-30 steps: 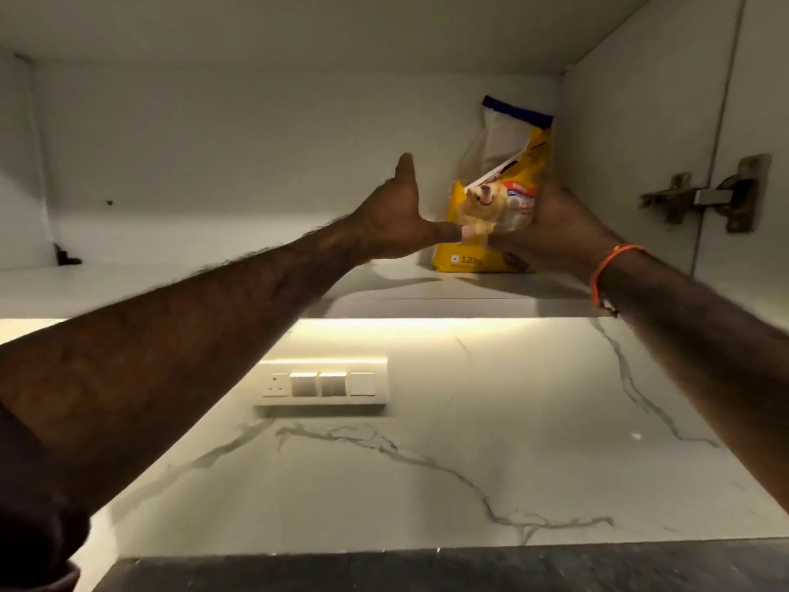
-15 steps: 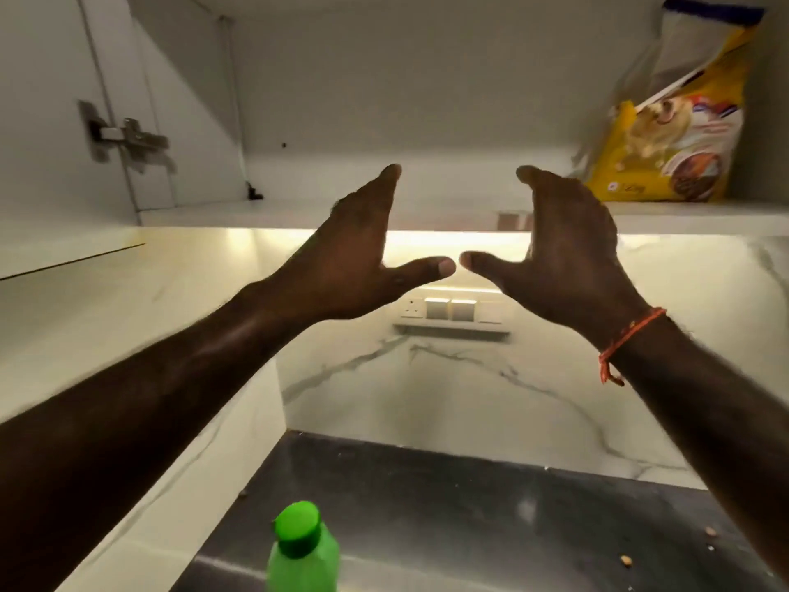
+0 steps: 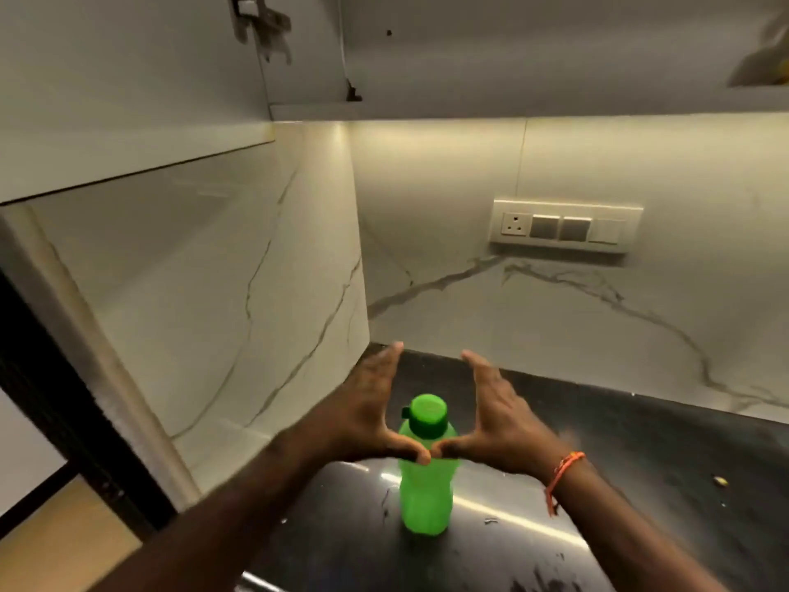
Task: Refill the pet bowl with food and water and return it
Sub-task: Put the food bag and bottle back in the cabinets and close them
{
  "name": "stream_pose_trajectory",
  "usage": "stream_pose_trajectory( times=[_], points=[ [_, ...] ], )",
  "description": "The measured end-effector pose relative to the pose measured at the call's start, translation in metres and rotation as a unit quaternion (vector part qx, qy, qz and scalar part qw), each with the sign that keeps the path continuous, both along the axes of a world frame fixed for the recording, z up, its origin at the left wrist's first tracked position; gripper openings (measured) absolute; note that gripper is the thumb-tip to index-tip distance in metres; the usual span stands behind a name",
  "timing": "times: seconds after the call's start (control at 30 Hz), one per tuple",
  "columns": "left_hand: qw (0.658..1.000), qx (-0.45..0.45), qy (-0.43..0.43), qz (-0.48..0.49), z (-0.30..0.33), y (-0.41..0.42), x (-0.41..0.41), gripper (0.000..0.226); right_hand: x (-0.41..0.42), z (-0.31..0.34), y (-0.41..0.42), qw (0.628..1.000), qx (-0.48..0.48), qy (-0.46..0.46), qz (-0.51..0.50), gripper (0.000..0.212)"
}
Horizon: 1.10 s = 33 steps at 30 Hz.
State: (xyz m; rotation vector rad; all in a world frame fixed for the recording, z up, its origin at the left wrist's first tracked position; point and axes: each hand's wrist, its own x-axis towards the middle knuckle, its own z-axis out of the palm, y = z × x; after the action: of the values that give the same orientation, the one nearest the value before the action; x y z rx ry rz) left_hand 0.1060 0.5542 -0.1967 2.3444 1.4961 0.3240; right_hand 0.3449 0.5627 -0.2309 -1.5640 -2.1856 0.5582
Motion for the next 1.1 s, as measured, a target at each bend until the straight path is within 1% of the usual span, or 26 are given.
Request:
stream_pose_trajectory(
  times=[0.07,0.13,0.2,0.27,0.37,0.5,0.63,0.73,0.83,0.97,1.1],
  points=[
    [0.999,-0.049,0.003,-0.015,-0.029,-0.005,0.003,0.149,-0.009,-0.031,-0.002,0.994,-0.100,0.021,0.029,0.142],
    [0.996,-0.078,-0.030,-0.007,-0.051,-0.006,0.010,0.147,-0.017,-0.054,-0.003,0.987,-0.146,0.062,0.029,0.137],
    [0.994,-0.081,-0.072,0.018,-0.066,-0.006,0.018,0.143,-0.023,-0.070,-0.004,0.985,-0.152,0.086,0.014,0.123],
    [0.991,-0.070,-0.102,0.044,-0.074,-0.004,0.023,0.138,-0.026,-0.078,-0.005,0.980,-0.159,0.119,-0.005,0.116],
    [0.986,-0.070,-0.139,0.059,-0.084,0.000,0.025,0.130,-0.025,-0.085,-0.004,0.976,-0.167,0.141,-0.014,0.111],
    [0.975,-0.092,-0.185,0.086,-0.096,0.003,0.023,0.106,-0.023,-0.090,-0.005,0.977,-0.159,0.139,-0.003,0.109],
    [0.974,-0.068,-0.198,0.082,-0.092,0.004,0.024,0.099,-0.017,-0.086,-0.007,0.979,-0.145,0.144,0.009,0.107],
    [0.976,-0.025,-0.209,0.060,-0.074,0.002,0.027,0.092,-0.008,-0.066,-0.013,0.978,-0.121,0.169,0.018,0.106],
    [0.975,0.028,-0.220,0.030,-0.039,0.001,0.032,0.089,0.002,-0.033,-0.020,0.976,-0.077,0.200,0.032,0.105],
    [0.964,0.109,-0.242,0.002,0.034,-0.004,0.042,0.087,0.018,0.030,-0.028,0.969,-0.001,0.241,0.046,0.103],
    [0.950,0.150,-0.274,-0.012,0.120,-0.014,0.060,0.087,0.031,0.105,-0.038,0.961,0.072,0.261,0.056,0.112]
  ],
)
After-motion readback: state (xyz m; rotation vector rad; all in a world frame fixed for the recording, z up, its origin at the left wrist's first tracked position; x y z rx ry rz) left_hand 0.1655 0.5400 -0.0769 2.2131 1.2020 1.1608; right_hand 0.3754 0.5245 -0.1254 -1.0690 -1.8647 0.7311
